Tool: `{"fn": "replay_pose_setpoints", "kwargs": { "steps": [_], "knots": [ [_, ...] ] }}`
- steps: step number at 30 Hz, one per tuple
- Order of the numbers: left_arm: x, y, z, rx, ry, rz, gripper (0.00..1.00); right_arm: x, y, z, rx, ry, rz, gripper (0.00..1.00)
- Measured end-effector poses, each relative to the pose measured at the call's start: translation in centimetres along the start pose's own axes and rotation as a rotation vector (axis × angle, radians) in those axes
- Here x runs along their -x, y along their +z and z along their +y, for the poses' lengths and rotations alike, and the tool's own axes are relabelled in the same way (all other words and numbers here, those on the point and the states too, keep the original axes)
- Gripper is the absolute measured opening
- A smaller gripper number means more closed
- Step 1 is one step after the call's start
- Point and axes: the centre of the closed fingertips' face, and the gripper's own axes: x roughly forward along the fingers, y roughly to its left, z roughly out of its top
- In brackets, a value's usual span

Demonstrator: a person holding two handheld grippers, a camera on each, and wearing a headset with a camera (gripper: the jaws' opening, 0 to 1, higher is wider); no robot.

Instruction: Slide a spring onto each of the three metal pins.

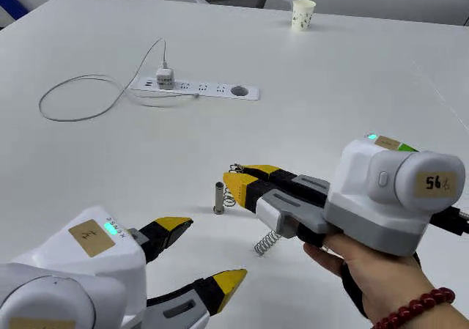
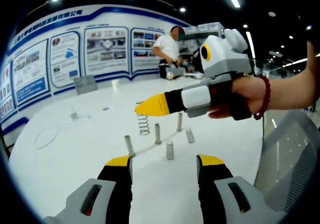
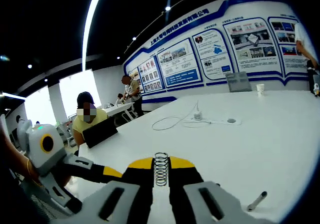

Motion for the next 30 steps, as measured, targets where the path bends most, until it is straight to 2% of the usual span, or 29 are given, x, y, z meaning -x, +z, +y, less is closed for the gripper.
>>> {"fn": "replay_pose_setpoints", "kwargs": {
  "steps": [4, 7, 10, 12, 19, 30],
  "knots": [
    [-0.1, -0.1, -0.3, -0.015, -0.01, 0.008, 0.6, -0.8, -0.3, -0.5, 0.054, -0.023, 0.014, 0.11],
    [-0.1, -0.2, -0.4, -0.02, -0.013, 0.018, 0.63, -1.3, -0.4, -0.9, 0.065, -0.029, 0.016, 0.11],
    [-0.1, -0.4, -0.5, -0.011, -0.014, 0.027, 0.66, -1.8, -0.4, -1.3, 0.06, -0.031, 0.013, 0.11],
    [-0.1, -0.3, -0.5, 0.013, -0.018, 0.015, 0.68, -2.1, -0.5, -1.6, 0.044, -0.036, 0.012, 0.11],
    [0.0, -0.4, -0.3, 0.04, -0.016, 0.007, 0.76, -3.1, -1.0, -2.5, 0.011, -0.052, 0.016, 0.11],
    [0.0, -0.7, -0.1, 0.045, -0.013, 0.016, 0.81, -4.2, -1.3, -3.1, 0.015, -0.07, 0.016, 0.11]
  ]
}}
